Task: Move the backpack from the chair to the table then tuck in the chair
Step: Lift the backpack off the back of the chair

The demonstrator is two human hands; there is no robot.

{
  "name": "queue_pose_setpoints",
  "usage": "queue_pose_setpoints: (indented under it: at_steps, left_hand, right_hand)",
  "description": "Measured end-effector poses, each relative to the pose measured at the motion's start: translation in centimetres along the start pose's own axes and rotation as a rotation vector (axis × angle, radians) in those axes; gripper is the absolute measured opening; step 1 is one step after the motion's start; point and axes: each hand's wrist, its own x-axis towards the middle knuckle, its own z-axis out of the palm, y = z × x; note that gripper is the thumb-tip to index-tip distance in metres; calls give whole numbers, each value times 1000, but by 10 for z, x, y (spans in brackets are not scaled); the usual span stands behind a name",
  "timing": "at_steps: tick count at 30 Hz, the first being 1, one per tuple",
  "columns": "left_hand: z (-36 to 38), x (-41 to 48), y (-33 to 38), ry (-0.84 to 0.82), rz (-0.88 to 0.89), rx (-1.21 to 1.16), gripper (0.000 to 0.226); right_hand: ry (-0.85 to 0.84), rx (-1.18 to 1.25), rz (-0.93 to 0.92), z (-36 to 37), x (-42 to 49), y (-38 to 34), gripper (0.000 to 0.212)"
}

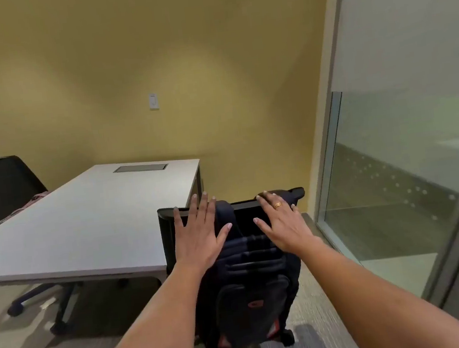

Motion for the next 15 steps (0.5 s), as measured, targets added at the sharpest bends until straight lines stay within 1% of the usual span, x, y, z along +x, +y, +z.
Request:
queue_pose_setpoints:
  at_steps: [4, 8, 12, 13, 15]
  left_hand:
    - [18, 16, 3, 7, 14, 30, 72]
    - [30, 39, 10, -6, 17, 38, 72]
    - [41, 60, 20, -11, -4, 35, 73]
    - [44, 63, 22, -14, -16, 29, 74]
    - [51, 66, 28, -10, -57, 5, 75]
  right_hand:
    - [-100, -99, -112, 2, 23, 26, 58]
    - [-122, -120, -182, 7, 54, 50, 56]
    - [-213, -191, -326, 8, 80, 72, 53]
    - [-242, -219, -366, 8, 85, 77, 55]
    - [-246, -279, -462, 6, 94, 87, 65]
